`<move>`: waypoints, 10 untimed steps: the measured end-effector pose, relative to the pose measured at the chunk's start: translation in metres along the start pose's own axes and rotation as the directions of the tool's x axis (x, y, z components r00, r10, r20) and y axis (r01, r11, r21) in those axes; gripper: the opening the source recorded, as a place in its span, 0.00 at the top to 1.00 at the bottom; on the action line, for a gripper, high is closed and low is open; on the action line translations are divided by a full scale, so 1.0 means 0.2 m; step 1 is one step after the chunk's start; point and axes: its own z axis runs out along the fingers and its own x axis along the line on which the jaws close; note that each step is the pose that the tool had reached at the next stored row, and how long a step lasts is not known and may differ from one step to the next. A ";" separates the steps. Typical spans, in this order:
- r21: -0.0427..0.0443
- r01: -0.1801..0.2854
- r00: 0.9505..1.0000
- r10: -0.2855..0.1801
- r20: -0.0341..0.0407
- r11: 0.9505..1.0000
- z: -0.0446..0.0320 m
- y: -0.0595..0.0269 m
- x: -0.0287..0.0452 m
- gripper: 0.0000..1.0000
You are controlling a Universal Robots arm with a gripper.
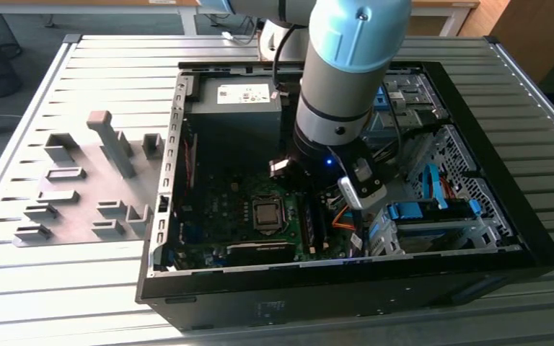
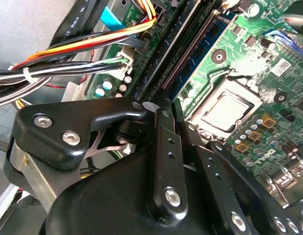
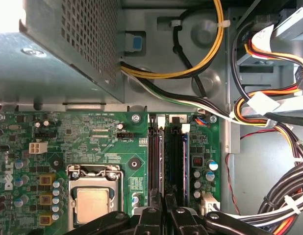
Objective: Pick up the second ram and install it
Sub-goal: 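Insert the second ram into the second slot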
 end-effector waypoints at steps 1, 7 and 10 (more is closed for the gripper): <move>0.000 0.000 1.000 0.000 0.000 1.000 0.000 0.000 0.000 0.86; 0.000 0.000 1.000 0.000 0.000 1.000 0.001 0.000 0.000 0.86; 0.000 0.000 1.000 0.000 0.000 1.000 0.002 0.000 0.000 0.86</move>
